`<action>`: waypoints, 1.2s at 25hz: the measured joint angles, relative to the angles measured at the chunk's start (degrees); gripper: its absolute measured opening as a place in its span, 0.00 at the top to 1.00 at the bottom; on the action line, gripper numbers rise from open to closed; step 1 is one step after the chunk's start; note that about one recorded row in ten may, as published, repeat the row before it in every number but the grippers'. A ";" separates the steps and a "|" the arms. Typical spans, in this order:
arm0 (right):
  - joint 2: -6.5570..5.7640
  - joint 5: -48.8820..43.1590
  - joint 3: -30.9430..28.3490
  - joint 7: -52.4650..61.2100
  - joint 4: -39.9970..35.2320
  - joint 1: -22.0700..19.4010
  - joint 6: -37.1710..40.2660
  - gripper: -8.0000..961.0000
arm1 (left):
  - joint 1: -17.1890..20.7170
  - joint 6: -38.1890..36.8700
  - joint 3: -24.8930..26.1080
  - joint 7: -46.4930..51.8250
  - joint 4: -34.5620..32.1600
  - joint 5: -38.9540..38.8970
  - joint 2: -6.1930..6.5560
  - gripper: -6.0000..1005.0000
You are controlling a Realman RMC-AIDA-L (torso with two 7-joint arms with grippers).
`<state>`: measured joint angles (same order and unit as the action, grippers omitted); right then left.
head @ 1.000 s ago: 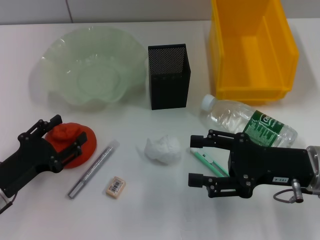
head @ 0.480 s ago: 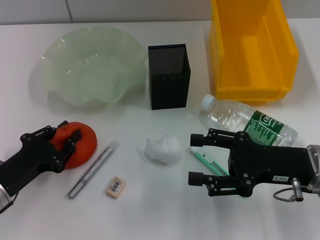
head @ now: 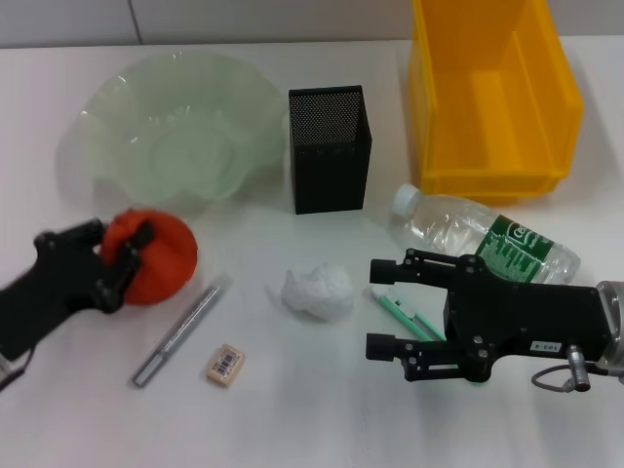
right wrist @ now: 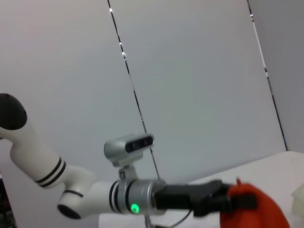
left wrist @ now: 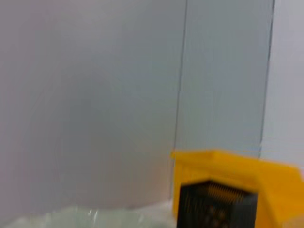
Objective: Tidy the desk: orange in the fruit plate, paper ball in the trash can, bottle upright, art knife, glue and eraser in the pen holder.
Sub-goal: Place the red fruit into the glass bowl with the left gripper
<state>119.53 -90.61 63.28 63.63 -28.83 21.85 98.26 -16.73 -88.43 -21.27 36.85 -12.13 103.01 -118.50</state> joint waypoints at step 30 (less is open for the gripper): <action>0.00 0.00 0.10 0.00 0.62 0.53 0.06 0.15 | -17.05 17.89 -0.48 18.71 -8.69 -0.94 -0.27 0.74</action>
<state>119.53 -90.61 63.38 63.63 -28.21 22.38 98.32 -33.78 -70.53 -21.75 55.56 -20.83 102.07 -118.77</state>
